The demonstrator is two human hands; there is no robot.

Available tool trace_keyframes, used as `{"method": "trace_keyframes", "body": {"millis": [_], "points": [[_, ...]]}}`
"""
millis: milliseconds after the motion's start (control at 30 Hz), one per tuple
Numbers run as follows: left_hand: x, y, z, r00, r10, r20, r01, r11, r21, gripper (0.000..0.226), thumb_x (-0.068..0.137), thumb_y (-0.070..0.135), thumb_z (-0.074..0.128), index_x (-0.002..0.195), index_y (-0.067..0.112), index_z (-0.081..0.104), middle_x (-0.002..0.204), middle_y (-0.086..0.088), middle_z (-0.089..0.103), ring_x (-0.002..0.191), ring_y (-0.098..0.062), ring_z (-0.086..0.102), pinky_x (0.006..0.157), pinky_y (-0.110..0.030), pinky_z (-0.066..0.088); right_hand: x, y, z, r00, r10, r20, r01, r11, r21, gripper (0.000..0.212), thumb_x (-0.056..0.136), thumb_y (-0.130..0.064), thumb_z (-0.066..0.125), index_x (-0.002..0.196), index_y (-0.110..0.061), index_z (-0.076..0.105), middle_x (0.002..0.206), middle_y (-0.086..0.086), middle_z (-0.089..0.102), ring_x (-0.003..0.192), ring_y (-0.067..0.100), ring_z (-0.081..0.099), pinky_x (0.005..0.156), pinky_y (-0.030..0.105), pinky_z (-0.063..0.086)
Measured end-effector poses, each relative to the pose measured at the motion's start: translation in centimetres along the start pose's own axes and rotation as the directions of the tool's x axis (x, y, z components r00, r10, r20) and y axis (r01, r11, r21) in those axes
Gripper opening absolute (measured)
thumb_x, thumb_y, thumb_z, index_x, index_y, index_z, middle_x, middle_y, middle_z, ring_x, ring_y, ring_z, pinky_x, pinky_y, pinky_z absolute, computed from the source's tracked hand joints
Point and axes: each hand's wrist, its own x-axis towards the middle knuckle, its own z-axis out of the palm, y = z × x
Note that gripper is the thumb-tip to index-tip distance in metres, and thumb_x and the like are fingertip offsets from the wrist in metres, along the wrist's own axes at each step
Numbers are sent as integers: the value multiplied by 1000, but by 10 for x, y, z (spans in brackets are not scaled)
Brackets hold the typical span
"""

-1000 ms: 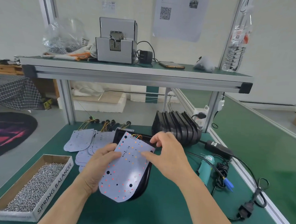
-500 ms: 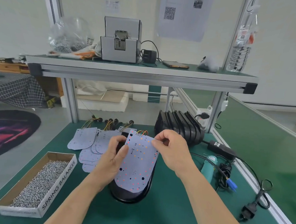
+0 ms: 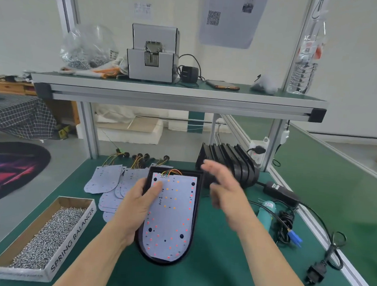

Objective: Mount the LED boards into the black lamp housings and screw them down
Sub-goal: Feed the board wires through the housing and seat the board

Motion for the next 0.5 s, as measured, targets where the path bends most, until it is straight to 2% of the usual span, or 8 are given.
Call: {"method": "trace_keyframes", "body": {"millis": [67, 100, 167, 233, 267, 367, 433, 500], "points": [[-2, 3, 2, 999, -30, 39, 33, 998, -57, 46, 77, 54, 70, 111, 22, 65, 106, -4, 76, 98, -27, 73, 82, -45, 58, -9, 12, 7, 959, 55, 278, -39, 997, -64, 59, 84, 16, 46, 127, -21, 61, 112, -13, 71, 55, 11, 48, 50, 24, 39], [-3, 3, 3, 998, -38, 58, 41, 997, -60, 48, 77, 53, 70, 112, 21, 65, 108, -6, 75, 98, -27, 73, 82, -45, 58, -13, 16, 13, 942, 59, 331, -33, 996, -85, 48, 82, 12, 52, 118, -16, 65, 101, -13, 74, 61, 10, 57, 56, 24, 46], [-5, 4, 6, 996, -41, 83, 47, 996, -72, 47, 78, 49, 72, 114, 20, 64, 110, -9, 74, 102, -31, 71, 88, -51, 57, -14, 22, 22, 952, 61, 300, -16, 988, -150, 37, 83, 10, 57, 101, -18, 73, 89, -15, 75, 75, 1, 64, 70, 21, 52], [-6, 4, 8, 995, -47, 91, 58, 991, -124, 46, 79, 44, 77, 114, 18, 65, 112, -14, 73, 103, -38, 70, 89, -55, 56, -13, 27, 26, 975, 29, 220, 40, 952, -303, 47, 85, 7, 58, 75, -38, 72, 71, -25, 67, 66, -8, 51, 70, 20, 46], [-8, 4, 10, 993, -49, 103, 65, 985, -161, 46, 77, 42, 82, 113, 18, 66, 111, -16, 72, 102, -39, 70, 85, -54, 58, -14, 30, 26, 982, 47, 182, 20, 936, -352, 42, 84, -2, 60, 65, -39, 67, 64, -25, 61, 64, -5, 44, 69, 23, 42], [-12, 6, 17, 987, -35, 155, 63, 982, -179, 47, 62, 36, 92, 100, 21, 69, 104, -15, 74, 89, -34, 73, 69, -43, 59, -19, 29, 26, 978, -14, 207, 90, 926, -367, 8, 82, -21, 60, 78, -26, 64, 76, -12, 61, 75, 11, 45, 71, 33, 45], [-12, 3, 18, 990, -33, 134, 56, 983, -174, 44, 59, 31, 93, 96, 23, 70, 101, -14, 75, 86, -33, 74, 67, -41, 59, -17, 28, 26, 967, 12, 256, 91, 917, -389, 11, 89, -12, 60, 79, -18, 62, 80, -6, 58, 79, 15, 44, 72, 36, 45], [-8, 5, 15, 995, -8, 102, 22, 991, -129, 41, 62, 31, 90, 96, 24, 68, 101, -14, 75, 87, -34, 74, 70, -45, 60, -15, 22, 22, 962, 94, 256, 38, 885, -465, 33, 92, 3, 56, 77, -26, 53, 79, -13, 52, 78, 12, 47, 71, 29, 44]]}}
